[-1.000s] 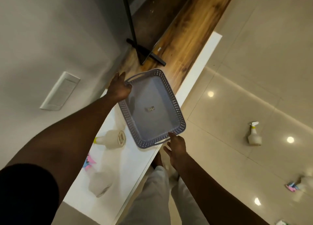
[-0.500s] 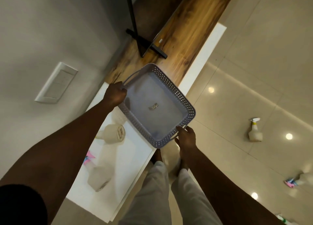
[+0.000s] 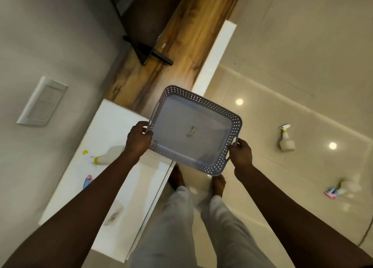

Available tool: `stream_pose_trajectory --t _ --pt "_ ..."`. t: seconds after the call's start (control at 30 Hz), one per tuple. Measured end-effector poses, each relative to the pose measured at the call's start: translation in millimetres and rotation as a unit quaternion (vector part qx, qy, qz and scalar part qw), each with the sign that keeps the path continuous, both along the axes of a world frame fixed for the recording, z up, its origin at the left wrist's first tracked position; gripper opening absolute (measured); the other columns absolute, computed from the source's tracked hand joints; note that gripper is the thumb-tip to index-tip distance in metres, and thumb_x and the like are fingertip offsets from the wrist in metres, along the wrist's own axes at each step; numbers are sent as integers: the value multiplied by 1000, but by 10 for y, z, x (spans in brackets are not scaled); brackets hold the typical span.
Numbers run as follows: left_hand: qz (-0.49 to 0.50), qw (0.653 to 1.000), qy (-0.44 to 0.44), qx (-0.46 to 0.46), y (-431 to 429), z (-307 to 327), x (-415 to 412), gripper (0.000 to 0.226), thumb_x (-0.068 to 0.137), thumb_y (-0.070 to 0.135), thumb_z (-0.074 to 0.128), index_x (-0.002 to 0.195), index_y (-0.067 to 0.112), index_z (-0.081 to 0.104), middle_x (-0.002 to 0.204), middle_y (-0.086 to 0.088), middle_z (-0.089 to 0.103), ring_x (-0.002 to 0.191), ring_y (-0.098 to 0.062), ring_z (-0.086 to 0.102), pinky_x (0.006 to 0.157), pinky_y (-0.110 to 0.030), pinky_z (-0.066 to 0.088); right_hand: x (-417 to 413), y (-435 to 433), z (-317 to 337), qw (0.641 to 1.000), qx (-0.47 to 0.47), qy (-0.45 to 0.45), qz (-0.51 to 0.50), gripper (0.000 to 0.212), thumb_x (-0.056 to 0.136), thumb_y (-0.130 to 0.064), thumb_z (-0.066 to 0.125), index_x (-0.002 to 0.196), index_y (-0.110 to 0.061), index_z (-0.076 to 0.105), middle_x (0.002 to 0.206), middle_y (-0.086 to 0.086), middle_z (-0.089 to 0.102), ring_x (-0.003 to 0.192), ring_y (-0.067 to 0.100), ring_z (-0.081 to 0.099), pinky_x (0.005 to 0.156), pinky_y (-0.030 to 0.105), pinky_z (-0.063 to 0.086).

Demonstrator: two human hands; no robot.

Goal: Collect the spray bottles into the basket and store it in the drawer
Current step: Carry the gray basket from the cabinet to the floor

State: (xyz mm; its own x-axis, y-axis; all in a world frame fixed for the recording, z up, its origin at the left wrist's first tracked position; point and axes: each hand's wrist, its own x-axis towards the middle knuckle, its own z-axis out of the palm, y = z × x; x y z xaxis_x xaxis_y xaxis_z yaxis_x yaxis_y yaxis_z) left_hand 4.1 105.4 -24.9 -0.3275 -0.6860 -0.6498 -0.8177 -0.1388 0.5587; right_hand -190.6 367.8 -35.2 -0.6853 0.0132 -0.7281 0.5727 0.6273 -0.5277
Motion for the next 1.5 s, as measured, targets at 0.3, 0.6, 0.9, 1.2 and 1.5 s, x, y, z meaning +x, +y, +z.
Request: stream_pose_trajectory --t 0.3,0.6,0.9,1.2,1.5 --pt "-46 999 4 24 1330 -125 -482 31 95 16 56 124 22 63 108 -6 72 97 -29 70 70 -31 52 -424 1432 -192 999 3 5 -39 27 89 -10 62 115 -18 67 109 11 73 105 35 69 92 46 57" --pt "-59 997 -42 24 2672 -1471 -994 43 96 19 57 139 16 59 126 -10 71 104 -27 67 90 -36 56 -822 2827 -1447 999 25 -18 -34 28 90 -14 62 117 -20 66 107 6 72 98 28 68 85 41 58" --pt "-66 992 -79 76 3245 -3244 -1353 46 96 19 54 142 19 57 128 -10 70 106 -30 69 79 -28 49 -1150 3469 -3182 999 33 -37 -18 39 87 -15 66 126 -13 68 113 7 75 105 31 71 98 51 58" --pt "-67 987 -111 93 3393 -4371 -1555 48 95 18 54 144 18 55 132 -9 69 110 -30 69 95 -40 57 -1259 3638 -4312 999 28 -37 -16 51 90 -20 70 141 -17 59 132 4 69 114 22 65 92 36 54" --pt "-61 988 -109 91 3430 -4774 -1589 48 96 20 56 144 18 54 134 -9 66 112 -29 68 100 -44 57 -1247 3682 -4682 998 42 -47 -16 56 93 -17 72 146 -15 54 137 7 66 111 21 63 84 30 52"
